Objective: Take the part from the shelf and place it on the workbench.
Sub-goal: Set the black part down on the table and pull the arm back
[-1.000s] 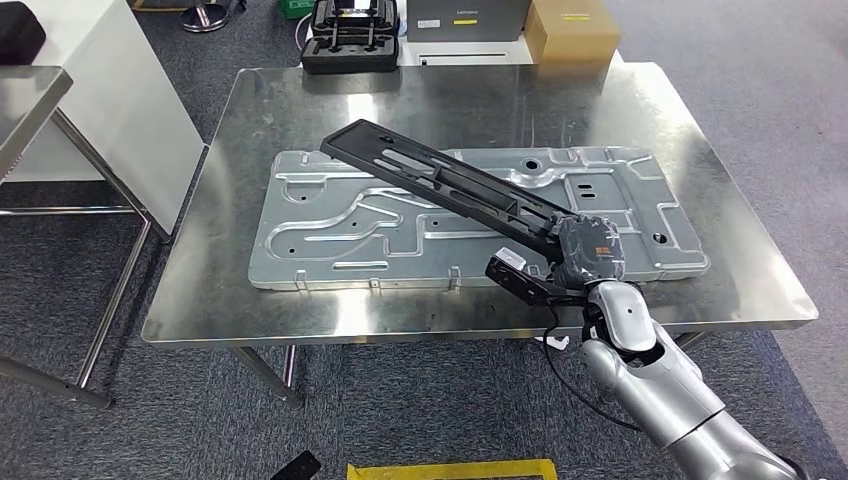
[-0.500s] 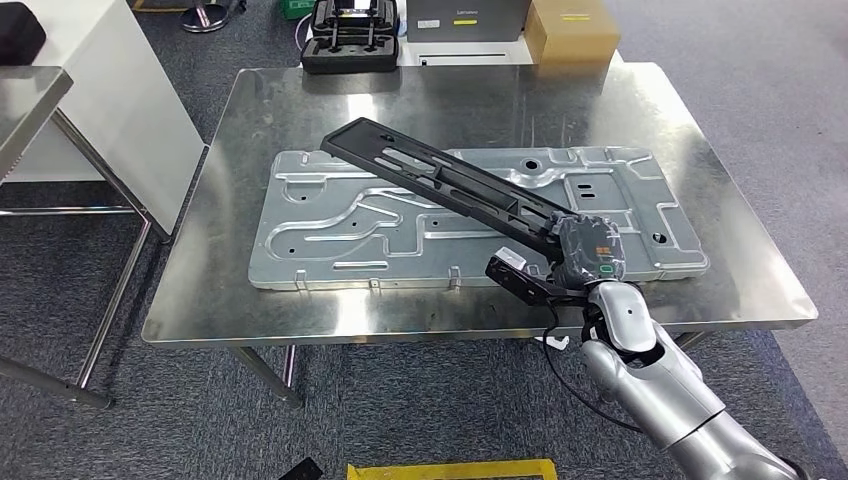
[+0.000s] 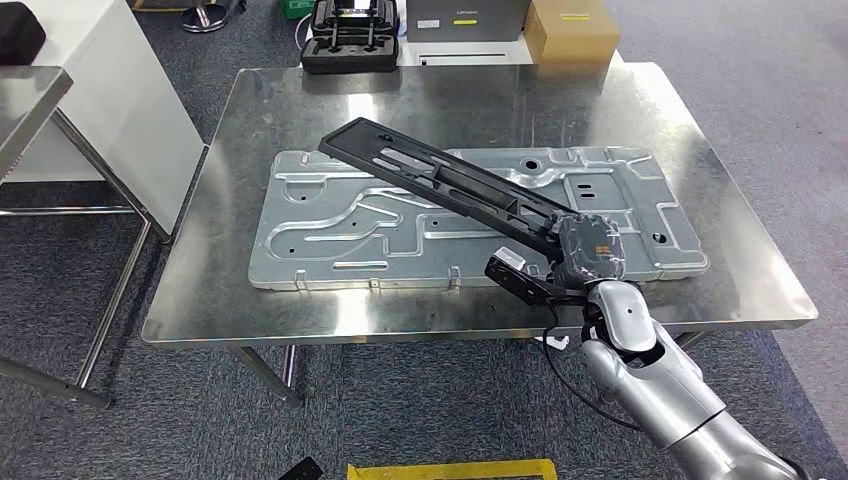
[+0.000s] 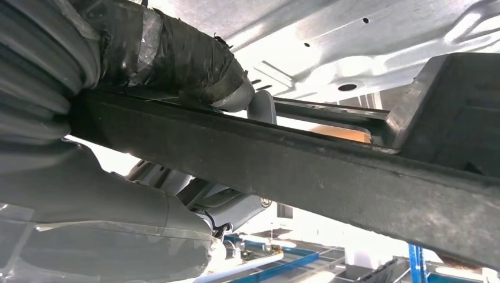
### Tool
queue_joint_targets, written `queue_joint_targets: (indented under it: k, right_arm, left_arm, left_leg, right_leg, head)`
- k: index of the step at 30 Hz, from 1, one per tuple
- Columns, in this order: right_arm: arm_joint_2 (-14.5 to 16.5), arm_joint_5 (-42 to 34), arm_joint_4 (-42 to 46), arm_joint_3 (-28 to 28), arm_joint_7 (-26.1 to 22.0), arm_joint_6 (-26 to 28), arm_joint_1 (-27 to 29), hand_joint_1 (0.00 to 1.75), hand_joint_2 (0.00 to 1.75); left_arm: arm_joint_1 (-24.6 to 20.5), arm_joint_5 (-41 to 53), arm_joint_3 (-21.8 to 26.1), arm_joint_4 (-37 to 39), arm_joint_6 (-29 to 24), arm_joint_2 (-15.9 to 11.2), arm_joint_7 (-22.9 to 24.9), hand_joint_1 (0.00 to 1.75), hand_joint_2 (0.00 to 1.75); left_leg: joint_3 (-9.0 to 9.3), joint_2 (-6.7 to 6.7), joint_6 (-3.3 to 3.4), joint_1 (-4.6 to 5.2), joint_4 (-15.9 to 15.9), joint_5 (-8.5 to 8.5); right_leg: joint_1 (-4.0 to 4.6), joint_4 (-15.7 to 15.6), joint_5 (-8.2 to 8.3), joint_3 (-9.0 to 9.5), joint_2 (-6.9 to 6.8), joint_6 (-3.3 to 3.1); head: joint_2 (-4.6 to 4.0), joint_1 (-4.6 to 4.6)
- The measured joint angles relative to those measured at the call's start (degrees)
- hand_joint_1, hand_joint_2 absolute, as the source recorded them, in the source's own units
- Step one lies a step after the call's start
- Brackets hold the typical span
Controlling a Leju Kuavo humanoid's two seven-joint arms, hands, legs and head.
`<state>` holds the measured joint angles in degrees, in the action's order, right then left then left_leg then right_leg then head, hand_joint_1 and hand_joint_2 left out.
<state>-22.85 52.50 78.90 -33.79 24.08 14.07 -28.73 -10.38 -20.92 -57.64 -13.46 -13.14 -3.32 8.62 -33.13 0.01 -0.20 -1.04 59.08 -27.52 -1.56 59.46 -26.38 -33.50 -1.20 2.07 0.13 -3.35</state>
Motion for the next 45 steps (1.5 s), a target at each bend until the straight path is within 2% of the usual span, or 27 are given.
queue_joint_targets:
  k: [45]
  right_arm:
    - [0.0, 0.7, 0.1, 0.0, 0.0, -0.7, 0.0, 1.75, 1.75]
  left_arm:
    - [-0.5, 0.0, 0.0, 0.0, -1.3, 0.1, 0.1, 0.00, 1.75]
  left_leg:
    - [0.01, 0.01, 0.00, 0.00, 0.0, 0.00]
  right_leg:
    - [0.00, 0.0, 0.02, 0.00, 0.01, -0.03]
  head:
    - [0.00, -0.02]
